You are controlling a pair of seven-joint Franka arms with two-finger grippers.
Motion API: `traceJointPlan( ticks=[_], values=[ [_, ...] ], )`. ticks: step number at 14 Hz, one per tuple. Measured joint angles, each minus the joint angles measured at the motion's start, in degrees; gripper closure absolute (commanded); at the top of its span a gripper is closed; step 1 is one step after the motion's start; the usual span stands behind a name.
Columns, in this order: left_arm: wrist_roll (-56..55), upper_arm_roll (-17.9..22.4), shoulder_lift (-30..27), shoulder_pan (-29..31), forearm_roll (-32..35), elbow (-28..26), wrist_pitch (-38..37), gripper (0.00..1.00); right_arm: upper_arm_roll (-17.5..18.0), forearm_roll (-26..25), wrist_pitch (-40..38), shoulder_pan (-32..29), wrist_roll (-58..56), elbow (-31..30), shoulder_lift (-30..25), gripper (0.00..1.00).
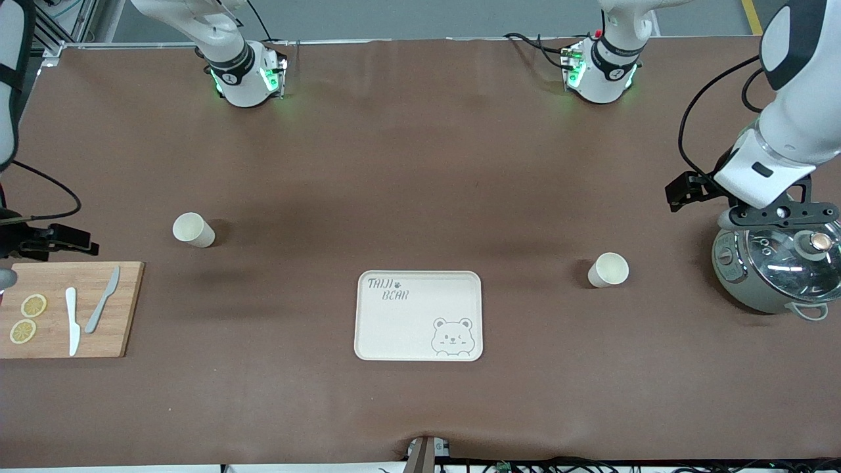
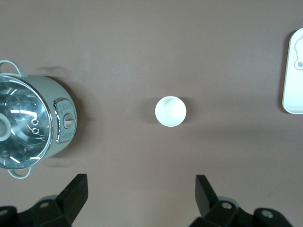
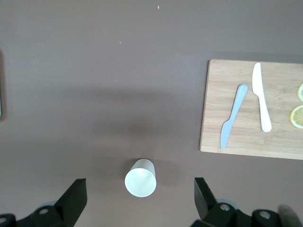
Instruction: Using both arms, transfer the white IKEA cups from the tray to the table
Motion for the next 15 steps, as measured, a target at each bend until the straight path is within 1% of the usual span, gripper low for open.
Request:
traceJointPlan(
  ticks=[2,3,6,8,9,10,11,12,13,14,15],
  values=[
    [0.9,0.0,-0.4,0.1,0.0,0.9,0.0,0.0,0.0,-0.1,-8.7,0.0,0.4,3.6,-0.5,0.0],
    [1.2,0.1,-0.5,0.2,0.0,1.5,0.0,0.0,0.0,-0.1,-11.6,0.0,0.4,5.0,-1.4,0.0],
    [1.4,0.6,-0.6,0.5,0.0,3.1,-0.1,0.0,-0.1,-0.1,-19.5,-0.1,0.5,5.1,-7.1,0.0],
    [1.4,0.7,-0.6,0.6,0.0,4.0,-0.1,0.0,0.1,0.0,-22.2,-0.1,0.4,3.8,-9.9,0.0],
    [1.4,0.8,-0.7,0.7,0.0,4.4,-0.1,0.0,0.8,0.0,-22.6,-0.1,0.4,3.5,-10.5,0.0],
    [1.4,1.0,-0.6,0.6,0.0,4.7,-0.2,0.0,2.1,-0.4,-22.6,-0.1,0.5,3.4,-10.8,0.0],
    [1.4,1.8,-0.6,-0.1,0.0,4.8,-0.5,0.0,3.9,-1.8,-22.6,-0.1,0.5,3.3,-10.9,0.0],
    [1.5,3.9,-0.6,-1.9,0.0,5.0,-1.5,0.0,5.9,-3.3,-22.6,-0.1,0.6,3.3,-11.0,0.0],
    [1.6,7.1,-0.7,-4.7,0.0,5.2,-2.6,0.0,7.9,-4.3,-22.6,-0.2,0.7,3.3,-11.4,0.0],
    [2.1,10.1,-0.8,-7.6,0.0,5.4,-3.4,0.0,9.9,-5.3,-22.3,-0.4,0.9,2.8,-12.3,0.0],
    [2.5,12.2,-1.1,-9.6,0.0,5.5,-4.0,0.0,11.4,-6.1,-21.3,-0.8,1.4,1.5,-13.7,0.0]
  ],
)
